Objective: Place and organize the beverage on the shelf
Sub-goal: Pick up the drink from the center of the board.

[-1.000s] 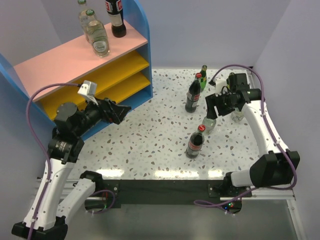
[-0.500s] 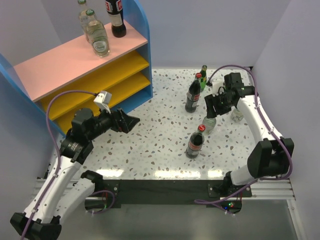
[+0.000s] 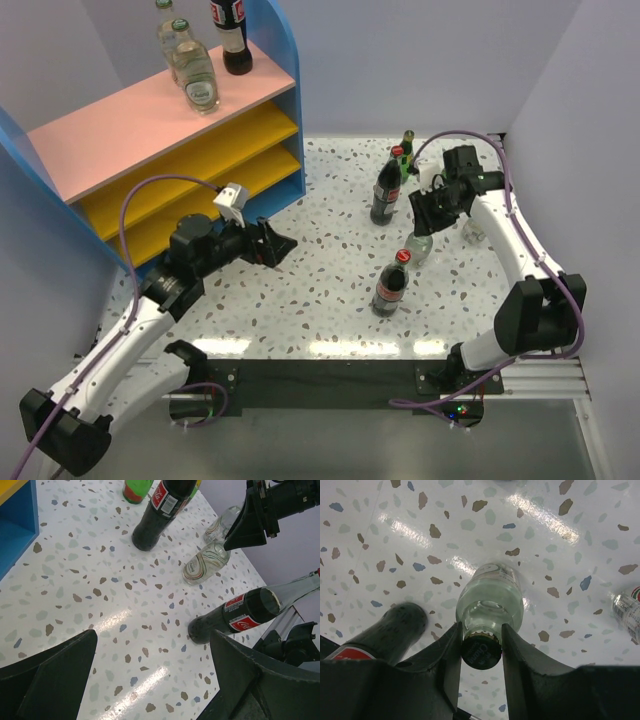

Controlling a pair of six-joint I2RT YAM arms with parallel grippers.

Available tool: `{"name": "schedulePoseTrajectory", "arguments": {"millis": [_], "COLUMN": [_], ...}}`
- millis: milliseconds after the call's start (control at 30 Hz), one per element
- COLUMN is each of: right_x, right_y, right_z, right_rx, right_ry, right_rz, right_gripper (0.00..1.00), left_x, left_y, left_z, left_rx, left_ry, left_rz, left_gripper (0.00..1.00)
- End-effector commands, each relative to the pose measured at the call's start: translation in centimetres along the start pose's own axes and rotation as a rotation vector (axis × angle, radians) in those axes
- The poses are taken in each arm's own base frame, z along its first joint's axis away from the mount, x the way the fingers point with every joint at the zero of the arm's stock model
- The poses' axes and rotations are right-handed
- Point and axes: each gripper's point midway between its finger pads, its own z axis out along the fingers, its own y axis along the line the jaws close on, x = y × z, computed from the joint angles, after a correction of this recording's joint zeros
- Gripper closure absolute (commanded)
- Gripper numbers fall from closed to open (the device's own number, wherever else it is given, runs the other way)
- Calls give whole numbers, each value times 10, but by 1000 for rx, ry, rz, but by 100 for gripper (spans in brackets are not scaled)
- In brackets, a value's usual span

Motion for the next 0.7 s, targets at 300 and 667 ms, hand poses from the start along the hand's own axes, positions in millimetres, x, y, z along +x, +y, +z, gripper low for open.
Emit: {"name": "schedulePoseTrajectory", "arguments": {"millis": [300, 667], "right_x": [-68, -97], "right_y": [22, 66], "right_z": [-61, -94], "right_rx": [-82, -241], "right_ry": [-240, -368], "right_rz": [-177, -243], "right_gripper": [100, 100], "left_x": [-4, -11], "left_y": [-33, -64], "left_z": [50, 81], "left_rx": [123, 230], "left_ry": [-92, -170], "left_rz": [292, 433], "left_gripper": [0, 0]}}
